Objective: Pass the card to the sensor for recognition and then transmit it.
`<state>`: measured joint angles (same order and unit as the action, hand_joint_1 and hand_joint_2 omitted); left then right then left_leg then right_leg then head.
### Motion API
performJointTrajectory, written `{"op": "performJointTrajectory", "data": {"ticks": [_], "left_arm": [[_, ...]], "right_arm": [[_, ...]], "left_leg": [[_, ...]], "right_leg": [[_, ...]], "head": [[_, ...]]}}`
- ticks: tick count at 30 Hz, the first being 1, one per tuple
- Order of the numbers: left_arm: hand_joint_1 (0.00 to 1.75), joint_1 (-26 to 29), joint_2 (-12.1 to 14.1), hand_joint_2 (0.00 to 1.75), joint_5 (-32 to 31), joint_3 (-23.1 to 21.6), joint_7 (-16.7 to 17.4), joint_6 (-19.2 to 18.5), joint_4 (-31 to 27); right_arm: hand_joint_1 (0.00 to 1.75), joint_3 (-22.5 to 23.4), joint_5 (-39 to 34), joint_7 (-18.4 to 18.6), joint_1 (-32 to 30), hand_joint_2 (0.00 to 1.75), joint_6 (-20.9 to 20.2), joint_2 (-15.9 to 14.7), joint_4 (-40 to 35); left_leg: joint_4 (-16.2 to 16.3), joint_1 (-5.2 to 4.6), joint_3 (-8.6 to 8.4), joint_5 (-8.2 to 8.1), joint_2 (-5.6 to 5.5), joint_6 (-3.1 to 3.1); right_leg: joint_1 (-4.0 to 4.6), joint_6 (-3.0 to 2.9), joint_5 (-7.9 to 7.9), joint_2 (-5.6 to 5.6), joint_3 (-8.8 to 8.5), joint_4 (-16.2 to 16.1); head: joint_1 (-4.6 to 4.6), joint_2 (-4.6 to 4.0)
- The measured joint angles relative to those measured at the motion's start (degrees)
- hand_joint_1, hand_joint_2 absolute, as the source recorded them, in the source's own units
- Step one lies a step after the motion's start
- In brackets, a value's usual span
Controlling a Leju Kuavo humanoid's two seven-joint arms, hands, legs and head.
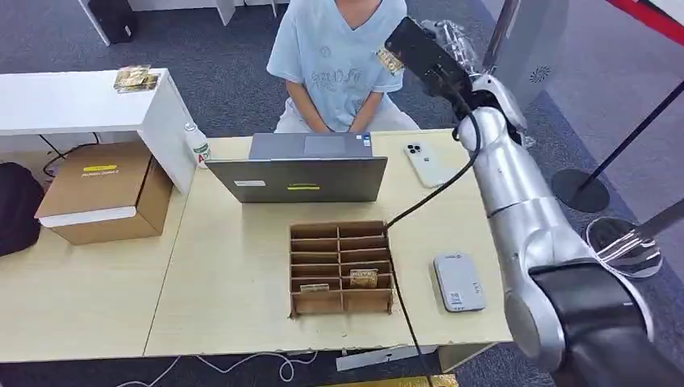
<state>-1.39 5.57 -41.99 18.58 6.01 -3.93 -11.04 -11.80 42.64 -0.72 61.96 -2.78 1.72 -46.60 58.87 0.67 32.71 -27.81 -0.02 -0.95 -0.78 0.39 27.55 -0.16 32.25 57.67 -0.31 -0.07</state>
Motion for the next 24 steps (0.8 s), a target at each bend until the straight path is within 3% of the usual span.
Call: {"op": "performJointTrajectory", "data": {"ticks": [10, 15, 24], "left_arm": [[0.00, -0.01, 0.04, 1.75, -0.06, 1.09, 0.52, -0.59, 0.00], [0.00, 0.02, 0.00, 1.75, -0.52, 1.97, 0.52, -0.61, 0.00], [0.00, 0.17, -0.02, 1.75, -1.38, 3.32, 0.50, -1.20, 0.00]], "right_arm": [[1.75, 3.39, -11.32, -1.27, 0.49, 1.75, -8.15, -6.78, 1.42], [1.75, 3.34, -17.62, 0.59, 0.38, 1.75, -11.58, -10.32, 1.66], [1.75, 1.48, -23.12, 0.00, -2.30, 1.75, -17.81, -18.67, 0.52]], "left_leg": [[0.01, -0.01, 0.01, 0.00, 0.00, 0.00], [0.02, 0.00, 0.04, 0.02, -0.11, 0.03], [0.03, -0.03, 0.08, 0.01, -0.14, 0.04]], "right_leg": [[-0.01, 0.03, -0.03, 0.01, 0.00, -0.01], [0.00, 0.03, -0.02, -0.12, 0.01, -0.01], [-0.02, 0.04, -0.03, -0.12, 0.01, -0.03]], "head": [[0.00, 0.00], [0.02, 0.00], [0.00, 0.00]]}}
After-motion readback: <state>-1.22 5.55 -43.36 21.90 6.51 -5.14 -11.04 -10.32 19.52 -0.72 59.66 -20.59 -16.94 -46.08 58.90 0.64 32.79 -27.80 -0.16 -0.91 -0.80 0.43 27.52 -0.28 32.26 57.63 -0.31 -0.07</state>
